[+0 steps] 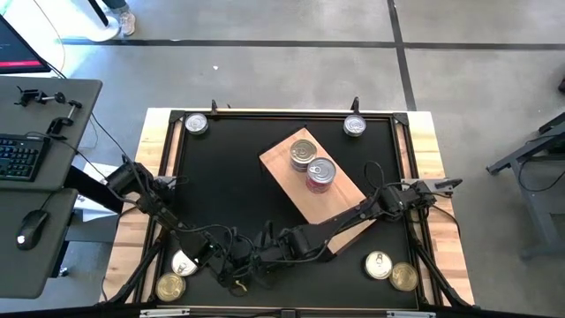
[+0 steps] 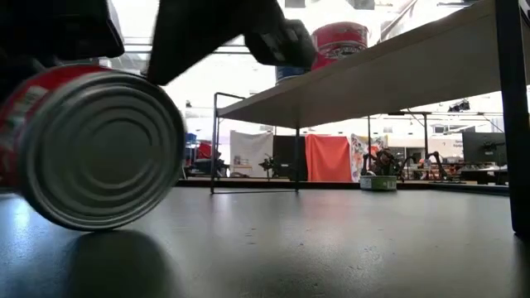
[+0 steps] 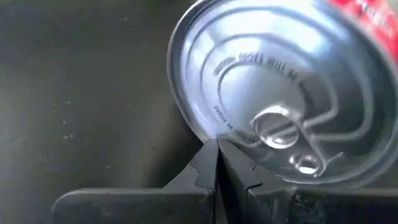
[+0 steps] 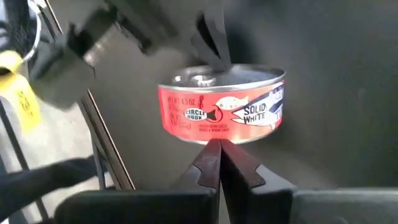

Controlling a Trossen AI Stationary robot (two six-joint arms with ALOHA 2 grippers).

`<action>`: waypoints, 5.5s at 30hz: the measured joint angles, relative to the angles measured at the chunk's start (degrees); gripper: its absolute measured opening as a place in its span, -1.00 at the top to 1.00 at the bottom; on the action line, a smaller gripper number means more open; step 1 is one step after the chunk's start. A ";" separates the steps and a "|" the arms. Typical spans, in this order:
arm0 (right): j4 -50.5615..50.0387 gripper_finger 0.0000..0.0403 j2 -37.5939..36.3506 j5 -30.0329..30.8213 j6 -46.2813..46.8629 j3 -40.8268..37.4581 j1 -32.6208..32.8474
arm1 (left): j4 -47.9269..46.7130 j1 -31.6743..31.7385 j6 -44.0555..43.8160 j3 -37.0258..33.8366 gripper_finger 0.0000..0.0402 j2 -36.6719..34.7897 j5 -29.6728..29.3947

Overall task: Stack canned seafood by type on shelf
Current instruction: Stack the red tuna can on top of the red tuna can on the shelf

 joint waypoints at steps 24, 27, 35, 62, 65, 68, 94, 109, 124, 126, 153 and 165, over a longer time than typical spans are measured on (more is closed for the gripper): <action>7.81 1.00 0.33 2.46 -8.58 2.05 -1.64 | 9.81 -0.11 -7.08 0.15 1.00 -0.17 -3.75; 5.94 1.00 0.33 2.54 -9.62 3.57 -1.77 | 10.23 -0.11 -7.08 0.16 1.00 -0.21 -3.83; -5.83 1.00 0.31 4.27 -8.75 6.99 -1.23 | 11.23 -0.07 -6.87 0.17 1.00 -0.28 -3.79; -11.66 1.00 0.25 -2.85 -5.55 -9.60 3.06 | 13.30 8.23 15.04 0.20 1.00 -0.45 10.06; -9.01 1.00 0.27 -2.84 -5.55 -11.35 2.84 | 13.85 7.35 14.49 0.21 1.00 0.55 9.07; -6.56 1.00 0.20 -2.71 -5.54 -12.31 2.76 | 14.63 6.56 12.87 0.35 1.00 1.78 6.59; -3.48 1.00 0.25 -2.02 -7.04 -1.62 2.91 | 10.75 0.08 4.02 0.02 1.00 3.48 4.88; -4.76 0.99 -5.70 -5.42 -27.28 -1.64 0.50 | -11.60 -4.71 -4.79 0.11 1.00 -4.58 2.52; 0.94 -0.34 -5.32 -11.06 -60.91 -2.67 -1.51 | -8.67 -14.69 -35.18 0.15 1.00 -11.28 -12.13; 0.60 -0.45 -4.85 -10.98 -63.43 -2.67 -1.28 | -6.33 -14.91 -36.02 0.15 1.00 -11.28 -12.80; -3.80 0.20 1.39 -3.32 -71.60 -2.67 -0.77 | 3.23 -14.67 -30.53 0.17 1.00 -11.21 -19.36; -2.56 0.43 -3.91 0.17 -62.08 4.42 -0.39 | 4.89 -14.86 -8.12 0.16 1.00 -24.42 -22.93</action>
